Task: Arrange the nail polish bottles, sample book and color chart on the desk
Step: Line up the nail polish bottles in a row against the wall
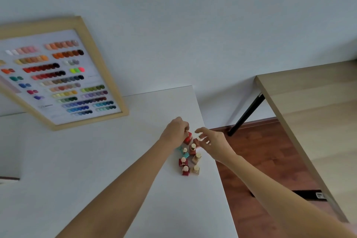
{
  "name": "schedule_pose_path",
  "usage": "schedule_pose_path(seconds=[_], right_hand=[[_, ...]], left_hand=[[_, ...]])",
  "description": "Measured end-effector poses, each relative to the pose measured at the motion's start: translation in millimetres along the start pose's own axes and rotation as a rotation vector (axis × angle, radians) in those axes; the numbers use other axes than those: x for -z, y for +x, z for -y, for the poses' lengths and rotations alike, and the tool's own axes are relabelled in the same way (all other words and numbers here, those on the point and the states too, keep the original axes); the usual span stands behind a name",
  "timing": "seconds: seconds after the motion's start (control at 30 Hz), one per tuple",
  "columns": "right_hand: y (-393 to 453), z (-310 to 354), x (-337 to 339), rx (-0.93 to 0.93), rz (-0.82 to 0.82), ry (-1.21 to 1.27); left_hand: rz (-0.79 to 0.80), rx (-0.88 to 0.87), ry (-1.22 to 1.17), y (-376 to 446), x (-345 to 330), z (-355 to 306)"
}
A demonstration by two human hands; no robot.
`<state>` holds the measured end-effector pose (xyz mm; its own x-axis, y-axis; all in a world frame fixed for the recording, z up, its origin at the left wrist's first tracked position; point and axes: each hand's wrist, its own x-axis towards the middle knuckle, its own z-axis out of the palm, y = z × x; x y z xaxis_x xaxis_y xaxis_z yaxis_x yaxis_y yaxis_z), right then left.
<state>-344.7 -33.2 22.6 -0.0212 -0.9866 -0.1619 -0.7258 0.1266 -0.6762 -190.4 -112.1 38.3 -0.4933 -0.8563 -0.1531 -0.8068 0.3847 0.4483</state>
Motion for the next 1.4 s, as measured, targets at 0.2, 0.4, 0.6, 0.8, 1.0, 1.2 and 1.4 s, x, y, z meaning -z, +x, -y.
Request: schedule_pose_path(seconds=[0.2,0.4,0.6,0.8,1.0,1.2,1.4], right_hand=[[-2,4,1,0.010,0.025,-0.074],[-10,11,1,-0.067,0.081,-0.068],[-3,32,0,-0.154,0.123,-0.066],[1,48,-12,-0.228,0.134,-0.155],[2,58,-9,-0.212,0.157,-0.179],[7,58,-6,-0.183,0.293,-0.336],[18,49,-1,-0.102,0.236,-0.376]], left_hand=[[0.085,-0.052,0.056,11,16,14],[0.122,-0.119,0.099,9,25,29],[0.094,-0.180,0.067,2,20,32],[0.020,-0.158,0.034,-7,13,34],[0.013,-0.161,0.026,-9,14,38],[0.024,-0.179,0.026,-8,14,44],[0.058,-0.166,0.022,1,18,47]])
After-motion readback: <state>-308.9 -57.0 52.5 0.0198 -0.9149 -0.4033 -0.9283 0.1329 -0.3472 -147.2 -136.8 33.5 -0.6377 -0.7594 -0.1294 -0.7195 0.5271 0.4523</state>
